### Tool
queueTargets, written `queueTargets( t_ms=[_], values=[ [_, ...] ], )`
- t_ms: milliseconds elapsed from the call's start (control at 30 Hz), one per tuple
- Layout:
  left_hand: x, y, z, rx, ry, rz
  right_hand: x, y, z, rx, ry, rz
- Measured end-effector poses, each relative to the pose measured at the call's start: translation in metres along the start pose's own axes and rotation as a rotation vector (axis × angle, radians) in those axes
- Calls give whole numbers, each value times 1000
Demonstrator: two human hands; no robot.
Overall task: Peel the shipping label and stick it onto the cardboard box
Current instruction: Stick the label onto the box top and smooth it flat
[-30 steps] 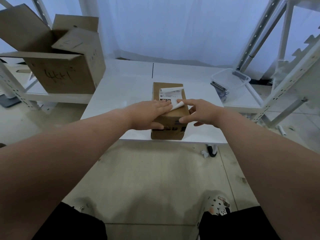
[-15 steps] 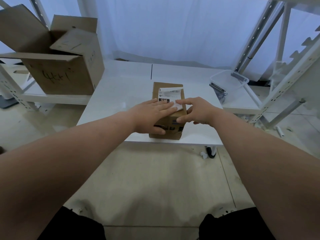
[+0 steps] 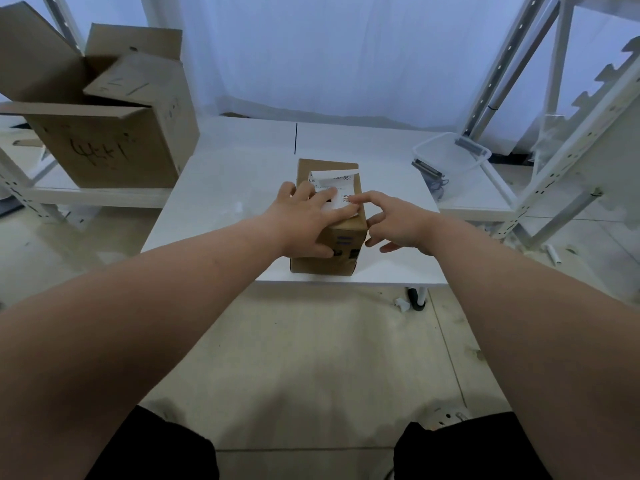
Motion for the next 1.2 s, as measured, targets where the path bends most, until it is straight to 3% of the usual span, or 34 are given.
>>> queueTargets(
  t_ms=[133,267,533,733,933,1200],
  values=[
    [-6,-1,-2,-5,-59,-20,1,2,-5,-42,-3,13],
    [-14,-2,-3,-6,-112,-5,6,5,-11,-106,38,138],
    [-31,11,-31,-137,-182,209,8,4,-22,-428,184,320],
    [-1,8,16,-212,-175,125,3,3,-27,-555,240,345],
    [-13,1,-9,-311,-101,25,2,5,-24,-494,203,317],
    [-32,6,-36,-283,-88,219,7,0,-29,-538,230,288]
  ],
)
Point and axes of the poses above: each hand's wrist, its own x-axis towards the middle knuckle, its own y-axis out of the back of the hand, z = x × y, the point moved 4 cm from there along x, towards the middle knuckle, and after that the axes turned 4 degrees about x, right-handed, at the moved point
